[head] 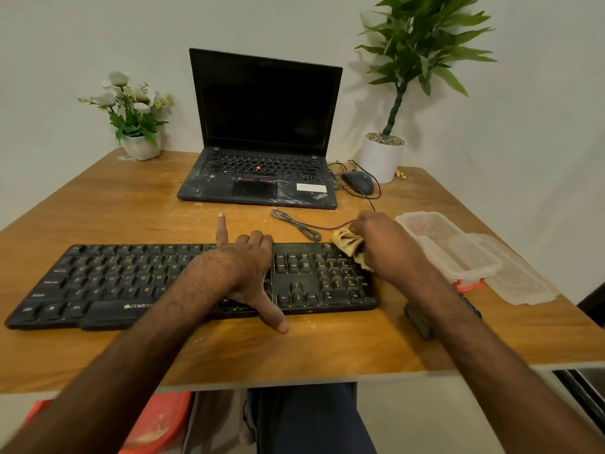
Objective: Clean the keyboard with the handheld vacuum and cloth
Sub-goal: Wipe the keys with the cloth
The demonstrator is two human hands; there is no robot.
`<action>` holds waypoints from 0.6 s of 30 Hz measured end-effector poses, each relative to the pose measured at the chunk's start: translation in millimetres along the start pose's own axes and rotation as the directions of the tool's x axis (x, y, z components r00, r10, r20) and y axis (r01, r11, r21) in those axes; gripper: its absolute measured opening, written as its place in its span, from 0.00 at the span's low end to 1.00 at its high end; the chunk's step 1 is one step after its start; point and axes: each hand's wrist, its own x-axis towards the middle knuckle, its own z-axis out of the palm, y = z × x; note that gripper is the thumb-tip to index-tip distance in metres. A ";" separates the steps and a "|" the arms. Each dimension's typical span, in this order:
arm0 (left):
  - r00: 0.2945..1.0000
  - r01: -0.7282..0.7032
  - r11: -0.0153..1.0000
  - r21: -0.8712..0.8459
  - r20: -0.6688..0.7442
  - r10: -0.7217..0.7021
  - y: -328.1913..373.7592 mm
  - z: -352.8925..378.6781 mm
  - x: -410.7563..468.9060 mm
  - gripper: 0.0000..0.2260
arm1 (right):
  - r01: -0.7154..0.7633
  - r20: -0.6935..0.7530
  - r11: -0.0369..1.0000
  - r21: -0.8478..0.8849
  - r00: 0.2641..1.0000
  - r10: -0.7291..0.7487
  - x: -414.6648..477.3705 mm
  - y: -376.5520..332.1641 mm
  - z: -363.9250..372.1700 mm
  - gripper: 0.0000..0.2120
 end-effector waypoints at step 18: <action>0.997 -0.058 0.998 0.009 -0.056 0.058 22.4 1.8 4.4 0.68 | -0.167 -0.029 0.985 0.051 0.985 0.169 -24.4 -11.1 6.6 0.10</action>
